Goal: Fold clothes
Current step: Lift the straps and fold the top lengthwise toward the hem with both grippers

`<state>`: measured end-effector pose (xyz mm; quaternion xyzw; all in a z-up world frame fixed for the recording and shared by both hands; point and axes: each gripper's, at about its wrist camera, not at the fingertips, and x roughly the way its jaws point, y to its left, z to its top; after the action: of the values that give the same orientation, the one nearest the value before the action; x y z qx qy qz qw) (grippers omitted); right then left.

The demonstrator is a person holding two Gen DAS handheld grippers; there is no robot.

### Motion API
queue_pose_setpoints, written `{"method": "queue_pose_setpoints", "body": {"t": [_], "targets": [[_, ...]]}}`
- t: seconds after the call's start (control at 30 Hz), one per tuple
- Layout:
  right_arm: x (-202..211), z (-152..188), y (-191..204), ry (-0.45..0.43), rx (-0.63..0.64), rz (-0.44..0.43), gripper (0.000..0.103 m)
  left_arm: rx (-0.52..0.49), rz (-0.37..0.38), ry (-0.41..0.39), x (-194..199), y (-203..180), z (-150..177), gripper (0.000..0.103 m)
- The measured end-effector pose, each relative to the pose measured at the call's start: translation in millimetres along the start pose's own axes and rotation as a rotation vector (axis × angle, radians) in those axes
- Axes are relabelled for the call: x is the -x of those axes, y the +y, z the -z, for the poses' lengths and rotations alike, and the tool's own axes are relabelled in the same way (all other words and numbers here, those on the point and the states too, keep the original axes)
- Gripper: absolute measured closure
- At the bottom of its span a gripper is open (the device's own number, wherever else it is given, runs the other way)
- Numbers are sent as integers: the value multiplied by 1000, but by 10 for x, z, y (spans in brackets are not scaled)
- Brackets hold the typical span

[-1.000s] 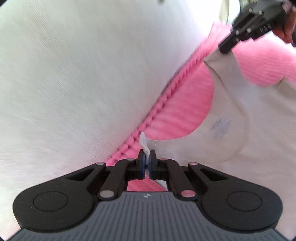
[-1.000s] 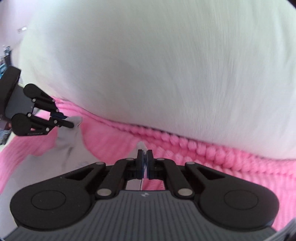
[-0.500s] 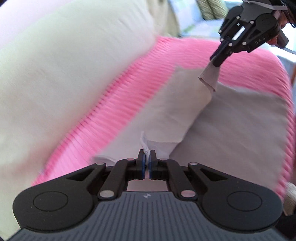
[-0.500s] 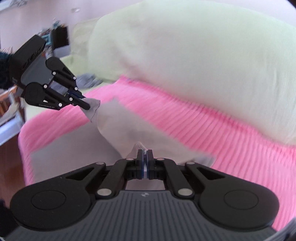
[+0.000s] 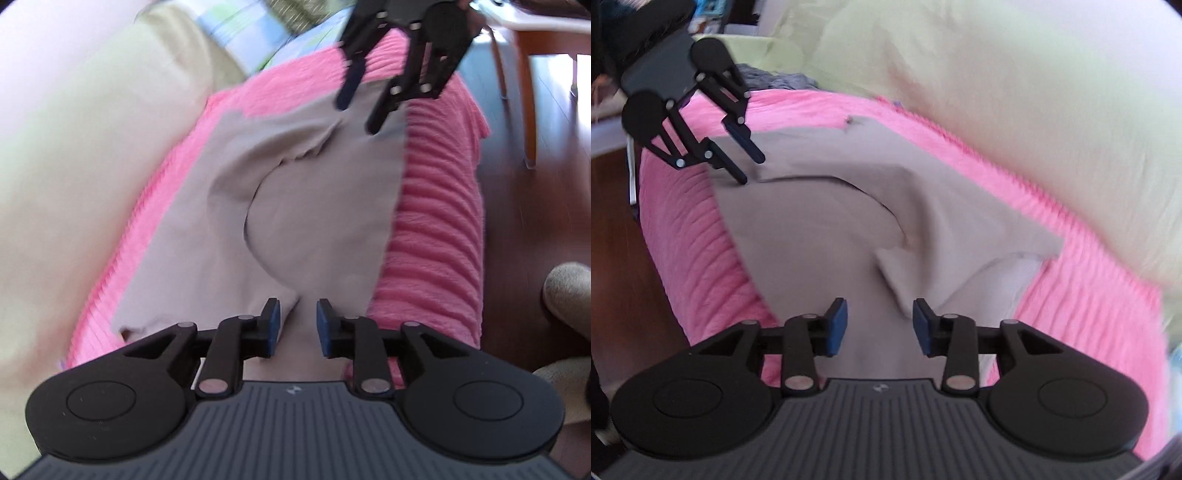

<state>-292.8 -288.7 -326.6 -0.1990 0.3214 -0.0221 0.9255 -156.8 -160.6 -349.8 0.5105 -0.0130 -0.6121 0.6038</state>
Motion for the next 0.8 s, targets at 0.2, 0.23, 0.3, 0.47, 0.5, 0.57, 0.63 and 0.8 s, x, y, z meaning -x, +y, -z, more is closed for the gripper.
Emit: {"method": "queue_pose_setpoints", "body": {"t": [0.2,0.23,0.3,0.47,0.5,0.57,0.63,0.8], "targets": [[-51,-124,422,-29,241,186,74,-137,-187,62,-111,-239,-32,70],[-83,-115,484,-26,269,210,75,-162,-205,79,-142,-302,-23,70],[-128,-108,531,2,268,242,75,-172,-204,132,-207,-385,-28,70],[-174,-164,577,54,294,285,76,-174,-242,188,-216,-420,-56,67],[-195,-170,587,61,306,298,76,-170,-244,195,-235,-416,-60,67],[-256,-179,610,84,328,318,79,-183,-253,203,-281,-427,-66,67],[-348,-173,631,116,354,324,83,-190,-254,210,-320,-436,-64,67],[-569,-138,617,143,384,361,91,-189,-248,214,-385,-391,-39,78]]}}
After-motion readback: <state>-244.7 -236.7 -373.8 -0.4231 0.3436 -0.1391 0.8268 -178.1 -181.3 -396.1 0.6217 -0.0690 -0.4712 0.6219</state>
